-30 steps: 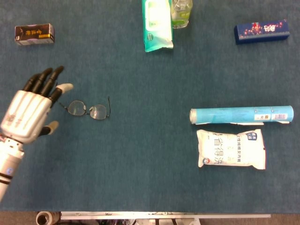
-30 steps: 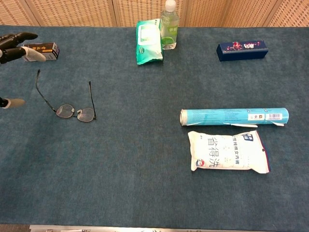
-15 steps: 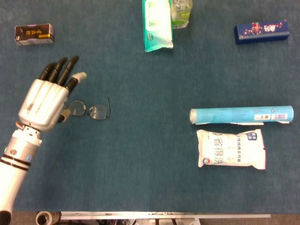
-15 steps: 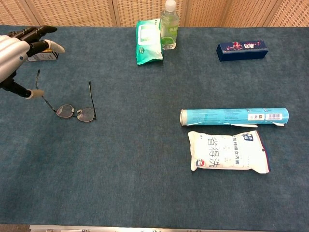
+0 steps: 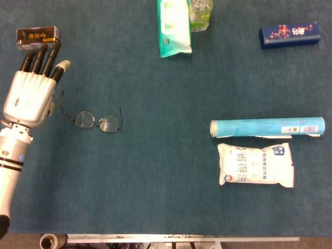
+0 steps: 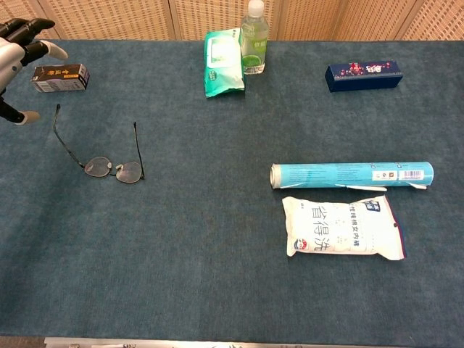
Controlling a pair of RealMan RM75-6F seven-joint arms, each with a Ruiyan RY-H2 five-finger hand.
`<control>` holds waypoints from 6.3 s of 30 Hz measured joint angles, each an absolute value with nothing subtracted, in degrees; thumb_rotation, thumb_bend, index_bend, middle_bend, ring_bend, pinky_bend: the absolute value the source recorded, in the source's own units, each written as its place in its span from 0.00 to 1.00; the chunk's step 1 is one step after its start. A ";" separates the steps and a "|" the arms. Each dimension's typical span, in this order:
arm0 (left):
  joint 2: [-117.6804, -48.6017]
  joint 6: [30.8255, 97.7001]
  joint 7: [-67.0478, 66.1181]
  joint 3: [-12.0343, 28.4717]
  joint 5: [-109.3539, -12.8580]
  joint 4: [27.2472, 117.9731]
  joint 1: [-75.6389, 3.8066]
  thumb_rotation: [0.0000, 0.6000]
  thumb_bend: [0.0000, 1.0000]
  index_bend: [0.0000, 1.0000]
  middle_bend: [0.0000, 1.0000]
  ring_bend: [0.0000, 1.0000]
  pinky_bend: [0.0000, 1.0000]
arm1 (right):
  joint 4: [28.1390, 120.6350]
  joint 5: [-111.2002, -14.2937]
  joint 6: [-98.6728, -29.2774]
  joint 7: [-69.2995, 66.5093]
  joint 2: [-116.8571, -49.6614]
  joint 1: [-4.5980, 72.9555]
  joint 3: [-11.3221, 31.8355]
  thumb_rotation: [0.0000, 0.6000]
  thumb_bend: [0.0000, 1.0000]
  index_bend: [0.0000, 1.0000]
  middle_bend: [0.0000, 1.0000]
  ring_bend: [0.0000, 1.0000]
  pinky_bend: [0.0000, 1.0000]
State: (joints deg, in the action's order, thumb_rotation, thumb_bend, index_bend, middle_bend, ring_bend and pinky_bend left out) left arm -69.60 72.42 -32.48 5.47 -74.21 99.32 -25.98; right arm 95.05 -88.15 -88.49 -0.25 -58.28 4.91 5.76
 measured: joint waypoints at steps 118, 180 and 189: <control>-83.11 61.69 -26.90 0.19 -78.16 86.33 -29.58 1.00 0.13 0.19 0.00 0.00 0.12 | 96.20 -88.31 -90.38 -2.19 -56.89 3.98 6.37 1.00 0.32 0.39 0.37 0.22 0.37; -86.07 67.90 -20.55 1.68 -83.82 80.34 -28.90 1.00 0.15 0.21 0.00 0.00 0.12 | 96.22 -88.61 -90.41 -2.07 -57.01 4.17 6.45 1.00 0.32 0.39 0.37 0.22 0.37; -87.06 68.55 -18.98 1.71 -84.94 79.30 -28.75 1.00 0.23 0.21 0.00 0.00 0.12 | 96.30 -88.66 -90.42 -2.03 -56.99 4.18 6.45 1.00 0.32 0.39 0.37 0.22 0.37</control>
